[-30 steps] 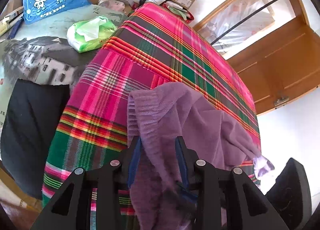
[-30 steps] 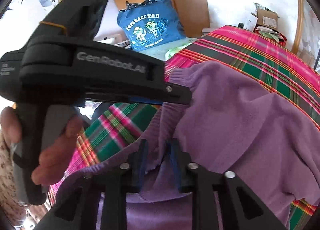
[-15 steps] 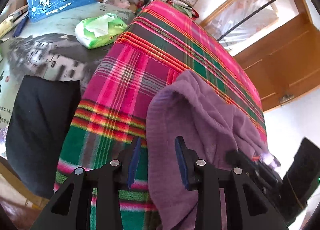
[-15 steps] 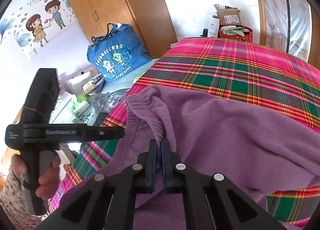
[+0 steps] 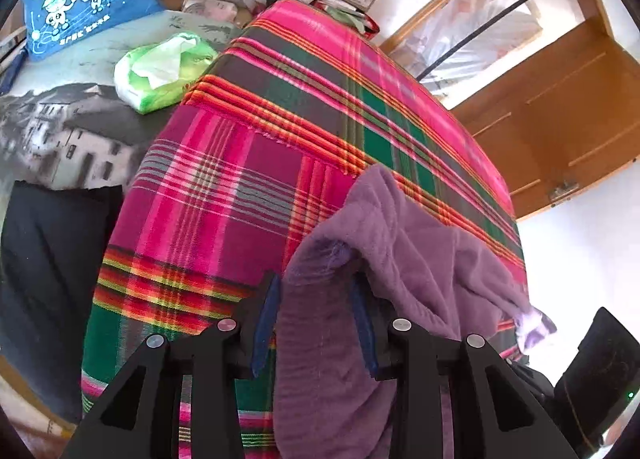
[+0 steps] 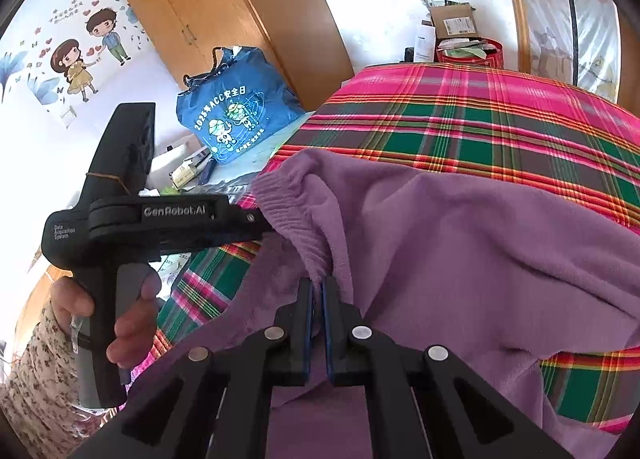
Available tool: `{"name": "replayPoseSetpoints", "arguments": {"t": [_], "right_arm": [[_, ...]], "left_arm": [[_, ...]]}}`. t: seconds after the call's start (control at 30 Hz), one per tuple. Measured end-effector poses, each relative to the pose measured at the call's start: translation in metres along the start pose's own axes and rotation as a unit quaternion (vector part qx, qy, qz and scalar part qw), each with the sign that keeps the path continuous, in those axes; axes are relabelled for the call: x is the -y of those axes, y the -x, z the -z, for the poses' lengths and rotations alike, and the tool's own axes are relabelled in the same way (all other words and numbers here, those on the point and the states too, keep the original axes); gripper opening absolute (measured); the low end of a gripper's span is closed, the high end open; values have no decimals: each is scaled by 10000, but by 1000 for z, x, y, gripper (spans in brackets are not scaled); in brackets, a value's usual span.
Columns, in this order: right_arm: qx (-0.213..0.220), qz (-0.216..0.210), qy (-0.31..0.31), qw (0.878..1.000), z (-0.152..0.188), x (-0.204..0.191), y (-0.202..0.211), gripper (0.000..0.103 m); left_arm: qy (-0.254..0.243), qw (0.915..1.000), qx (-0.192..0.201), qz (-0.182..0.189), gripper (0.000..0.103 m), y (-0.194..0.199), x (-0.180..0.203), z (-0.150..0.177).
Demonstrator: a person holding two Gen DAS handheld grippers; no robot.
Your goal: Fold clothes
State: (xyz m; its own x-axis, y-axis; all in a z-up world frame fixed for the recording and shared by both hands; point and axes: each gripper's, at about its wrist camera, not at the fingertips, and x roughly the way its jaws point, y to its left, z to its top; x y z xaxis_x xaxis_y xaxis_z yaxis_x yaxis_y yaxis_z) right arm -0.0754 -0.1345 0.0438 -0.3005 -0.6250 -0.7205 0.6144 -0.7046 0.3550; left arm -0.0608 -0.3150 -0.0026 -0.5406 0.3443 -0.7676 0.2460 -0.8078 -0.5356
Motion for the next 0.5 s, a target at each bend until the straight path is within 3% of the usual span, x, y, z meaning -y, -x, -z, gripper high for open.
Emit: {"name": "replayPoseSetpoints", "arguments": {"t": [0.07, 0.3, 0.5], "right_arm": [[0, -15, -23, 10000, 1, 1, 1, 5], [-15, -18, -45, 10000, 3, 0, 0, 5], [-13, -14, -65, 10000, 4, 0, 0, 5]], "left_arm": [[37, 10000, 3, 11, 27, -1, -1, -1], [387, 9979, 182, 489, 24, 7, -11, -5], [436, 9962, 333, 673, 18, 8, -13, -9]]}}
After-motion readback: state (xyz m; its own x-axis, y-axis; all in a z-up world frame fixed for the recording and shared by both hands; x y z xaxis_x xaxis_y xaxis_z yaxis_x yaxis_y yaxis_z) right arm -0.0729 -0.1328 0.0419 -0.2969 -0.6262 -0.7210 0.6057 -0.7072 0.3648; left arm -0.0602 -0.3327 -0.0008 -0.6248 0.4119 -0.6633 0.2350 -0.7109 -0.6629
